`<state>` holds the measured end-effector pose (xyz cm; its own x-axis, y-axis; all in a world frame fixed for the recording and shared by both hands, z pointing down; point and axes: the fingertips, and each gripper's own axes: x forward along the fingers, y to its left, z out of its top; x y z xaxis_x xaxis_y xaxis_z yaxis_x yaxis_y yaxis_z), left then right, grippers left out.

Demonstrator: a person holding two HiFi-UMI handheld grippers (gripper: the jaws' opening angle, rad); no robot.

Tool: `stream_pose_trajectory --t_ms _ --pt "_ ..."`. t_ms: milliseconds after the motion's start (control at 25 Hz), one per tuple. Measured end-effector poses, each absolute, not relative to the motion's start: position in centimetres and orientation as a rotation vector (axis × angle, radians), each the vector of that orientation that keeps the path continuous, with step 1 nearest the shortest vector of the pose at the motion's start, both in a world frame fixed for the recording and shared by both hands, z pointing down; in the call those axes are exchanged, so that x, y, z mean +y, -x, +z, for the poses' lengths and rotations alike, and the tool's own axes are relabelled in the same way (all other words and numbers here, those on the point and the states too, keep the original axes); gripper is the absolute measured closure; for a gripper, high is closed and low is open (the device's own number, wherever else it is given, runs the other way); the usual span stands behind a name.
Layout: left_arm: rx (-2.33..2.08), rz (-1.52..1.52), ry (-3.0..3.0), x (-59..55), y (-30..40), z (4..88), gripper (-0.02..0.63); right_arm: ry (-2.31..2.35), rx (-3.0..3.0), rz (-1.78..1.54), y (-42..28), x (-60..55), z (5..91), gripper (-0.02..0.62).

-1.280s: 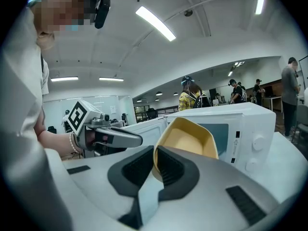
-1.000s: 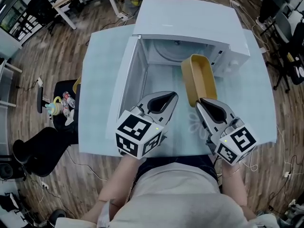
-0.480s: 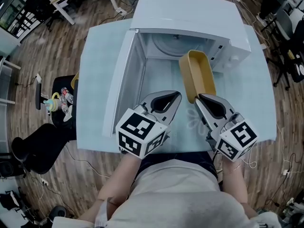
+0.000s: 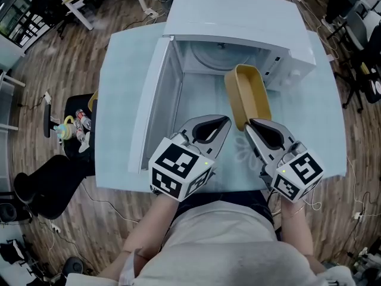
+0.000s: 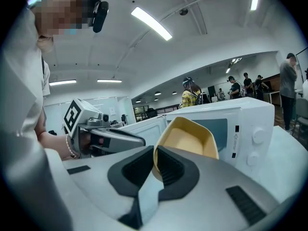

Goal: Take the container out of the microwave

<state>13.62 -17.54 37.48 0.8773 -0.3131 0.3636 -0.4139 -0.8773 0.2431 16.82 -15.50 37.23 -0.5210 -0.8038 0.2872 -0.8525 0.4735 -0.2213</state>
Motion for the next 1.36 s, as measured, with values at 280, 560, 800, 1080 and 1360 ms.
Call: stream_pose_trajectory --t_ms 280,560,800,1080,1360 --pt "-0.55 0.455 -2.715 -17.9 -12.9 37.8 0.595 -1.455 -2.56 0.49 -16.7 -15.6 37.0 0.561" --pt "-0.553 0.456 -2.706 -18.1 -13.3 38.1 0.594 -1.437 -2.565 0.492 -16.8 -15.8 37.3 0.561" --pt "-0.547 0.474 -2.712 -18.2 -13.7 38.1 0.594 -1.401 -2.566 0.477 -16.7 -15.8 37.4 0.561" --pt "-0.544 0.47 -2.705 -18.5 -13.9 38.4 0.594 -1.402 -2.565 0.478 -16.9 -15.8 37.6 0.561" --pt "-0.544 0.483 -2.706 -18.5 -14.0 38.6 0.594 -1.399 -2.547 0.475 -17.3 -16.0 37.8 0.561"
